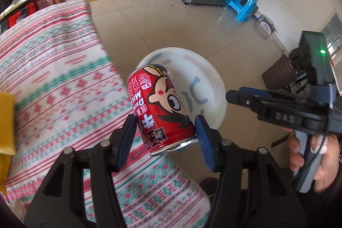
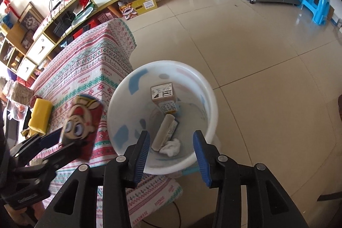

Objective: Collect trash
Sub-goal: 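Carry tissue and can to the white bin while both tools open to drop them, then grasp the blue biscuit box with the left tool while the right tool approaches the yellow sponge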

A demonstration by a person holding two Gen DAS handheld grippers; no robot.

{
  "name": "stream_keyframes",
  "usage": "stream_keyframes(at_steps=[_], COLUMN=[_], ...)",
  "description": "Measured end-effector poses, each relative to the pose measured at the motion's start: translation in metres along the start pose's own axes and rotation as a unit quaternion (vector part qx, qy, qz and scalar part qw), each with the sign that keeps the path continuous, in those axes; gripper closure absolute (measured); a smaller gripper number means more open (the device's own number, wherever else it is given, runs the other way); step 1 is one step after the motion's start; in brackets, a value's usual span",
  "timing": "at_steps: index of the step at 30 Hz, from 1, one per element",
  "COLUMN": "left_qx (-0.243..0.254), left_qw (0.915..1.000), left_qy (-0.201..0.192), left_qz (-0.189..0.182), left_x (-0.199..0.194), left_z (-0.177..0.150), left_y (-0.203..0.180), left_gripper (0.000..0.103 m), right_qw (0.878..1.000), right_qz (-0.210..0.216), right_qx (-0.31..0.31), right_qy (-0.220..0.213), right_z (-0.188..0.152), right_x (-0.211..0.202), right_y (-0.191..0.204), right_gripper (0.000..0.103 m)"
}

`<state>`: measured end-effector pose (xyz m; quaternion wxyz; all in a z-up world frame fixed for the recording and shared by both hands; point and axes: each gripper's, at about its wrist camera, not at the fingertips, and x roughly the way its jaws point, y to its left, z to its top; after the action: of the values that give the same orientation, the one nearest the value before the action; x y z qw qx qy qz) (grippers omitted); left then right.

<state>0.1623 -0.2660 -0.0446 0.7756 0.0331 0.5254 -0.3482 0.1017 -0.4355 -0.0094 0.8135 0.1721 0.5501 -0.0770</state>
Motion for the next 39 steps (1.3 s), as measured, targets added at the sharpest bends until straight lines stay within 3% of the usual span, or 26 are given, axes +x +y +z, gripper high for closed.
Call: stream_keyframes(at_steps=[9,11,12,27,33,39], left_qx=[0.020,0.020,0.019,-0.017,-0.040,-0.058], left_qw=[0.9997,0.9998,0.9998,0.9982,0.9949,0.9899], left_qy=[0.007,0.002,0.001,-0.012,-0.020,-0.030], left_qz=[-0.011,-0.005,-0.002,0.056,0.091,0.126], left_x=[0.024,0.023,0.021,-0.029,-0.060,-0.090], left_z=[0.009,0.010,0.010,-0.002,-0.014,-0.028], left_y=[-0.012,-0.012,-0.011,0.034,0.064,0.097], left_gripper=[0.045,0.038,0.030,0.018,0.008,0.006], right_qw=[1.000,1.000,1.000,1.000,1.000,1.000], right_qz=[-0.013,-0.014,-0.013,-0.011,-0.008,-0.002], right_qx=[0.005,0.006,0.008,0.002,-0.009,-0.023], right_qy=[-0.007,-0.008,-0.009,-0.015,-0.018,-0.017], right_z=[-0.005,-0.005,-0.005,-0.001,0.001,0.003], right_x=[-0.008,-0.009,-0.009,-0.009,-0.008,-0.005], right_y=[-0.016,-0.018,-0.019,-0.002,0.014,0.038], right_gripper=[0.055,0.054,0.054,0.043,0.034,0.030])
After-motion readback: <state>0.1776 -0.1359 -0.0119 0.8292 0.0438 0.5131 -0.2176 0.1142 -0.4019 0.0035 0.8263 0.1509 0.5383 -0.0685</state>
